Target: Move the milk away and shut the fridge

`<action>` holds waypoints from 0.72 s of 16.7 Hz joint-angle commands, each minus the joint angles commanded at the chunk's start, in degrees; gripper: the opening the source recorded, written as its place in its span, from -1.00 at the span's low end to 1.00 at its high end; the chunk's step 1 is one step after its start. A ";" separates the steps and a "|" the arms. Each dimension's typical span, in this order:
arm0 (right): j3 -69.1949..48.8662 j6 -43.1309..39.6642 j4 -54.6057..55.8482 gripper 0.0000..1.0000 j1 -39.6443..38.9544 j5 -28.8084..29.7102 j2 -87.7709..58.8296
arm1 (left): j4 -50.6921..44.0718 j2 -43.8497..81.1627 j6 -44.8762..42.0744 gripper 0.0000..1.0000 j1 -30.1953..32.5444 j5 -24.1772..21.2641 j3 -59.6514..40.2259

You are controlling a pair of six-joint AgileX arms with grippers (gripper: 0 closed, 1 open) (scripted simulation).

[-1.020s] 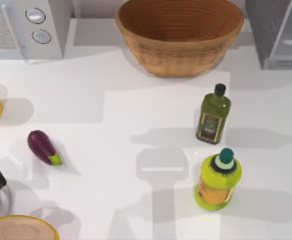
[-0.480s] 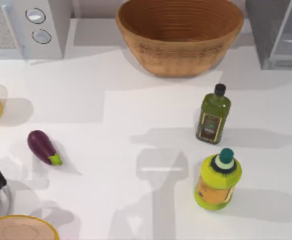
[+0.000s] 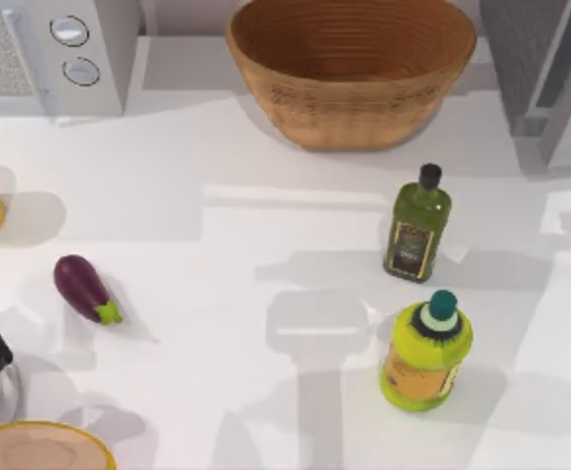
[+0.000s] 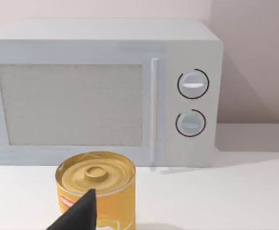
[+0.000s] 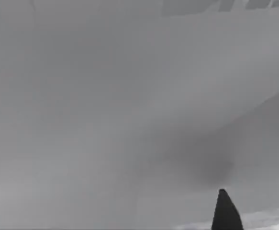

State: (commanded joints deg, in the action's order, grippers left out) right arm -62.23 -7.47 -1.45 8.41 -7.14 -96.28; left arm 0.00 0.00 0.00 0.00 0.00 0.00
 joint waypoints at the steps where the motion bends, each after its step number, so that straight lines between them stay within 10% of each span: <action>1: 1.34 2.60 1.19 1.00 -2.54 2.30 0.81 | 0.00 0.00 0.00 1.00 0.00 0.00 0.00; 12: 2.57 7.33 3.16 1.00 -6.27 7.00 0.67 | 0.00 0.00 0.00 1.00 0.00 0.00 0.00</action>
State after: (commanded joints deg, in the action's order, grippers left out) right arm -59.66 -0.14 1.71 2.14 -0.14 -95.61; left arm 0.00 0.00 0.00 0.00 0.00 0.00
